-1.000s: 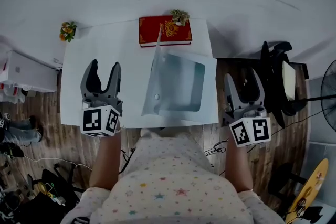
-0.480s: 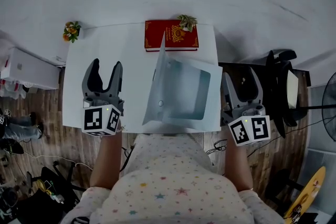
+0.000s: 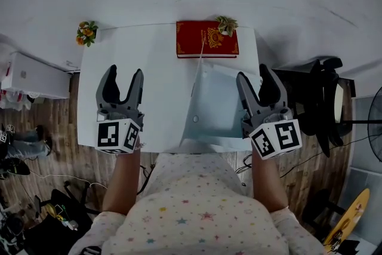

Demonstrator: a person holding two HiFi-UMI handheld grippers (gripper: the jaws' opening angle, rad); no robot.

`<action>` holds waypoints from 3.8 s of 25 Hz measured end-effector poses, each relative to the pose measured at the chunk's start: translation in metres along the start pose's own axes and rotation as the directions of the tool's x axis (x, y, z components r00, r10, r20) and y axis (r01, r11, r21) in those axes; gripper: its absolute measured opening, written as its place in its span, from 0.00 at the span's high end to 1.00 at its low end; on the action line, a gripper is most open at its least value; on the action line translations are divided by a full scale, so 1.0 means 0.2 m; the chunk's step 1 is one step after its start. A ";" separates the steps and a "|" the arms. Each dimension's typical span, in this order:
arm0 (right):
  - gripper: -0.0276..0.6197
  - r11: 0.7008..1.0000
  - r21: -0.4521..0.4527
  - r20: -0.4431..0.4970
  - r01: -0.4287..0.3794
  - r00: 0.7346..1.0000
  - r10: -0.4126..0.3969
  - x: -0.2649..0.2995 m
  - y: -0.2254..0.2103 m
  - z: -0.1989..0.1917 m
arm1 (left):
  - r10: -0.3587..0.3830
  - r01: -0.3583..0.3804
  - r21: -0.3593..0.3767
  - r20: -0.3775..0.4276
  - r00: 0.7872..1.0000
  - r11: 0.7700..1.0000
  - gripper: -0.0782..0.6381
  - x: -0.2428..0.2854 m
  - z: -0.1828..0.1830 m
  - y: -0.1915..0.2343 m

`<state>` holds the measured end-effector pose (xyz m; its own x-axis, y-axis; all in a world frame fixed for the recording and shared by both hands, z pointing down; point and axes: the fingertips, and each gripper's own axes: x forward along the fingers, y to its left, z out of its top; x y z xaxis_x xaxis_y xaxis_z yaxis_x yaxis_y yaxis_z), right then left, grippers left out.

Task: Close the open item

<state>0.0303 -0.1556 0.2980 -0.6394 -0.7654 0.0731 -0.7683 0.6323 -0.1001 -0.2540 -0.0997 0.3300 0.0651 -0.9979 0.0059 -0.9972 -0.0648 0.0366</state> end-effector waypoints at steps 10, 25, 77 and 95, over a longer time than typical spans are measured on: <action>0.56 0.991 0.015 -0.156 -0.134 0.978 0.135 0.44 0.30 -0.25 | 0.031 -0.031 -0.003 -0.018 0.999 1.000 0.52 -0.05 -0.03 0.13; 0.56 0.992 0.002 -0.275 -0.129 0.953 0.124 0.52 0.35 -0.44 | 0.048 -0.048 -0.012 -0.032 0.998 0.999 0.52 -0.10 -0.07 0.23; 0.82 0.990 0.071 -0.489 0.121 0.869 -0.071 -0.15 -0.53 -0.77 | -0.281 0.275 -0.060 -0.130 0.951 0.959 0.52 0.22 -0.35 -0.50; 0.82 0.980 0.065 -0.540 0.189 0.832 -0.124 -0.29 -0.70 -0.97 | -0.411 0.371 -0.191 -0.255 0.875 0.909 0.52 0.18 -0.75 -0.75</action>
<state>0.1698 -0.1760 0.5010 -0.4529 -0.6507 0.6094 -0.8716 0.4671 -0.1490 -0.0975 -0.1247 0.4744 0.4763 -0.8446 0.2447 -0.8751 -0.4280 0.2261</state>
